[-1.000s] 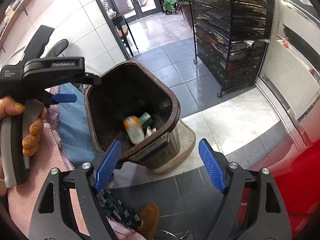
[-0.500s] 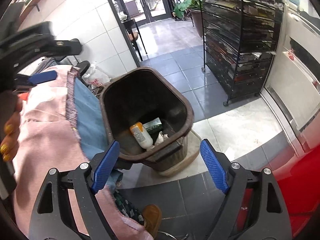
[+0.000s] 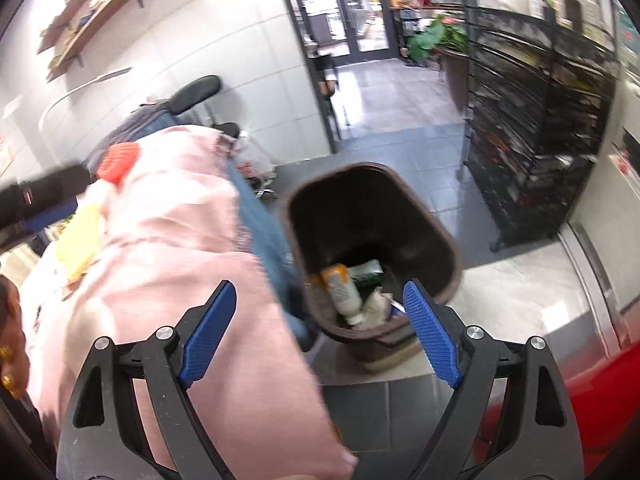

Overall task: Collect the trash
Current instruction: 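Move both tools back over the table toward the remaining trash, then grasp the white candy wrapper with the left gripper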

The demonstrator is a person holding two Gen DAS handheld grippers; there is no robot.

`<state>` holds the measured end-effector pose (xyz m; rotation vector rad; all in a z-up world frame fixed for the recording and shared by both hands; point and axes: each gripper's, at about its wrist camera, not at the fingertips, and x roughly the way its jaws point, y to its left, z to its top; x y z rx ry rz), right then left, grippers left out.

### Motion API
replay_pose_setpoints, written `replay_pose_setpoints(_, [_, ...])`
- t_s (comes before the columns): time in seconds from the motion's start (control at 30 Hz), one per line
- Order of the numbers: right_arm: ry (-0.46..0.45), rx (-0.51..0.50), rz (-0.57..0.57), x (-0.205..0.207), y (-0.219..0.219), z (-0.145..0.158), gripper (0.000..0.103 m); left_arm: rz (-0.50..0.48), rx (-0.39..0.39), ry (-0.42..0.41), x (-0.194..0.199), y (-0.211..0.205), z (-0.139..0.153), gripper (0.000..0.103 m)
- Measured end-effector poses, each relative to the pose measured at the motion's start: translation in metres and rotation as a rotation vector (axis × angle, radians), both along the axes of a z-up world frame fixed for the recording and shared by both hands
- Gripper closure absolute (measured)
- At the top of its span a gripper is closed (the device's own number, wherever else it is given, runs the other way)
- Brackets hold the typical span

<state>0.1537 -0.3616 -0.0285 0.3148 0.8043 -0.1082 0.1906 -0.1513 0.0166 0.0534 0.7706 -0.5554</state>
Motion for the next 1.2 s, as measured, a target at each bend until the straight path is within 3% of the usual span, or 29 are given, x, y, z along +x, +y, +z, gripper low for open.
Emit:
replay_pose_setpoints(0.43, [-0.045,-0.009,0.328,0.038,0.09,0.031,0.018,0.284,-0.032,0.046,-0.012,0.123,-0.023,0.007])
replay_pose_setpoints(0.63, [-0.024,-0.04,0.385,0.045,0.112,0.033,0.018,0.392,0.042,0.084,0.003,0.162,-0.036,0.007])
replay_pose_setpoints(0.73, [-0.019,-0.04,0.399,0.046,0.119,0.035,0.018,0.442,0.043,0.102,0.012,0.184,-0.041,0.008])
replay_pose_setpoints(0.9, [-0.019,-0.054,0.413,0.044,0.124,0.039,0.018,0.458,0.094,0.131,0.025,0.195,-0.052,0.01])
replay_pose_setpoints(1.07, [-0.023,-0.06,0.431,0.05,0.133,0.043,0.017,0.429,0.139,0.167,0.039,0.195,-0.061,0.021])
replay_pose_setpoints(1.2, [-0.015,-0.057,0.477,0.053,0.145,0.043,0.017,0.415,0.126,0.198,0.047,0.198,-0.065,0.04])
